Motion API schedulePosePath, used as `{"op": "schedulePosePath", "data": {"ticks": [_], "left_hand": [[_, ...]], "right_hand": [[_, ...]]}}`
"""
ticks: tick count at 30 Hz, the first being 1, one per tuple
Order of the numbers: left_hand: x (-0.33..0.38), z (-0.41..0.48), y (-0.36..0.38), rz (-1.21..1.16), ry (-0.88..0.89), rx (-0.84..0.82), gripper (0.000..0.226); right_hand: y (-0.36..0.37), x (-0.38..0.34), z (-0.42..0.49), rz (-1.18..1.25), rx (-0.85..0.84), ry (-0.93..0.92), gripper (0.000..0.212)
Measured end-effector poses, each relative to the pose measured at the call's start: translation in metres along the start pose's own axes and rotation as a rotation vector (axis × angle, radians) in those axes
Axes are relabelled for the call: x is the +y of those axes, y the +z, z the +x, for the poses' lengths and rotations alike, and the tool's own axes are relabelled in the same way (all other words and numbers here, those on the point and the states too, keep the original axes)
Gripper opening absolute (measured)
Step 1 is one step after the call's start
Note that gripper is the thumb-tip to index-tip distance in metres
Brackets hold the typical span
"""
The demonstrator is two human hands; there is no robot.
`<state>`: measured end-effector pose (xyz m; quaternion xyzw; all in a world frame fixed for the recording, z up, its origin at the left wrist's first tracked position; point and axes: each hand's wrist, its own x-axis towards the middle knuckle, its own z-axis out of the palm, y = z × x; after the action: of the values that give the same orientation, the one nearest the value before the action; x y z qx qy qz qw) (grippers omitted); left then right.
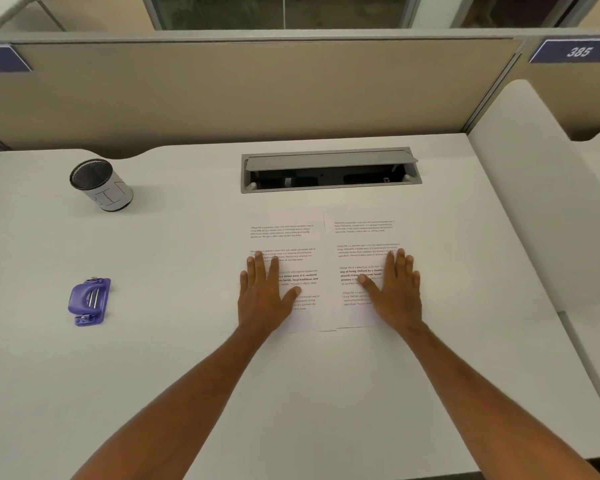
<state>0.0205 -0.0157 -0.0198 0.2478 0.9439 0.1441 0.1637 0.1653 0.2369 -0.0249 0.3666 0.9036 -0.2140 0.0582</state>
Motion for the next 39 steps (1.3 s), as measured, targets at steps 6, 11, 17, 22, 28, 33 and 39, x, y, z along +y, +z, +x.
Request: {"op": "schedulePosePath", "data": {"ticks": [6, 11, 17, 22, 28, 33, 39], "left_hand": [[0.002, 0.001, 0.004, 0.003, -0.009, 0.012, 0.095], [-0.001, 0.002, 0.007, 0.016, 0.0, 0.01, 0.096], [-0.002, 0.001, 0.008, 0.024, 0.007, 0.011, 0.096], [-0.001, 0.002, 0.006, 0.034, 0.004, 0.01, 0.096], [-0.001, 0.002, 0.002, 0.035, 0.005, -0.003, 0.095], [0.0, 0.0, -0.002, 0.052, 0.007, 0.018, 0.093], [0.016, -0.003, -0.011, -0.09, -0.034, 0.07, 0.079]], "right_hand": [[0.003, -0.01, -0.004, 0.047, 0.005, -0.028, 0.099], [-0.004, -0.002, -0.006, 0.189, 0.08, 0.069, 0.1], [-0.001, -0.008, -0.007, 0.202, 0.036, 0.039, 0.101], [0.008, -0.021, -0.008, 0.209, 0.008, 0.009, 0.1], [0.017, -0.043, -0.012, 0.176, 0.005, -0.046, 0.091], [0.021, -0.061, -0.02, 0.207, 0.012, -0.058, 0.084], [0.003, -0.062, -0.02, 0.266, 0.108, -0.016, 0.074]]}}
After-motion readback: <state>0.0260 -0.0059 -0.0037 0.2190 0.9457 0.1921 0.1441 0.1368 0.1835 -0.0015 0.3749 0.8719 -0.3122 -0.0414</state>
